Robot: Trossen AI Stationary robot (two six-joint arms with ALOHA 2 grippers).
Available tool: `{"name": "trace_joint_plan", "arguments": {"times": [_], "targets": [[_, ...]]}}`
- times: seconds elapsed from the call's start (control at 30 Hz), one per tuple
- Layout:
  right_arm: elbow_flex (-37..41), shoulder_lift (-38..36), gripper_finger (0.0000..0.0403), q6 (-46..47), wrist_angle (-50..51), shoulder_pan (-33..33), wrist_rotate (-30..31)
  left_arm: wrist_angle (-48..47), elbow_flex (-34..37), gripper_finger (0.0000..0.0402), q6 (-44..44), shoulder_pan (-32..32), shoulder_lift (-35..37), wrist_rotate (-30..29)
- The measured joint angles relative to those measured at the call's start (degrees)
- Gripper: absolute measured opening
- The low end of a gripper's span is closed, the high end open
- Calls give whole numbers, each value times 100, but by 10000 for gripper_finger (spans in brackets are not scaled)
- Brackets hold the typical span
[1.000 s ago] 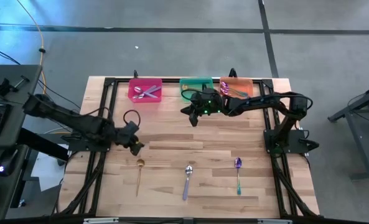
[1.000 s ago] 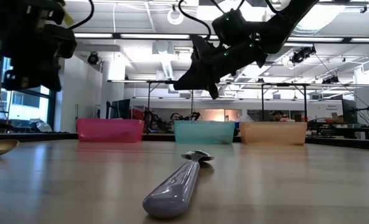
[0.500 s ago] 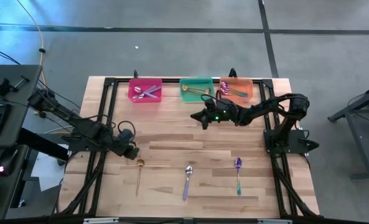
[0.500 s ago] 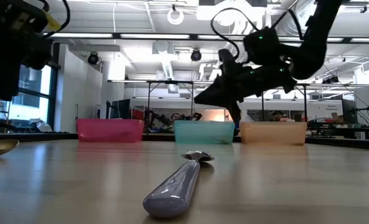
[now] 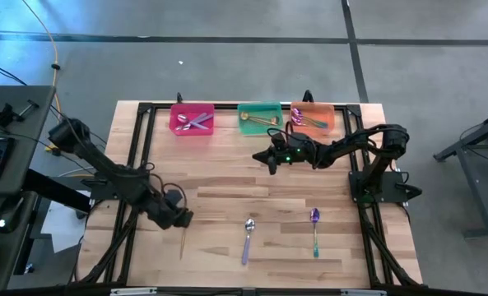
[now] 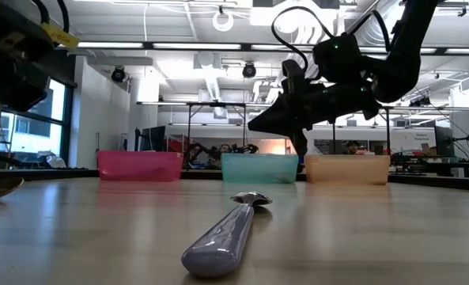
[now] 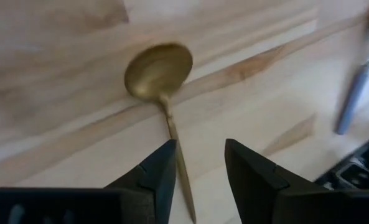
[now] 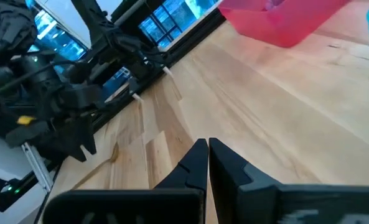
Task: Sort silverware by color (type)
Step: Put the gold spoon into the green bin
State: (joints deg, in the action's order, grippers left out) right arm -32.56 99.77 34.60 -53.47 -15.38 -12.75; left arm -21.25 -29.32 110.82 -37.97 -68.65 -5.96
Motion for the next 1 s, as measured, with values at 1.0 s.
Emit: {"name": "trace_joint_plan", "arguments": {"times": [1.0], "targets": [[-4, 0, 0, -161, -28, -116, -433, -559, -584, 5, 154, -60, -1291, -376]]}}
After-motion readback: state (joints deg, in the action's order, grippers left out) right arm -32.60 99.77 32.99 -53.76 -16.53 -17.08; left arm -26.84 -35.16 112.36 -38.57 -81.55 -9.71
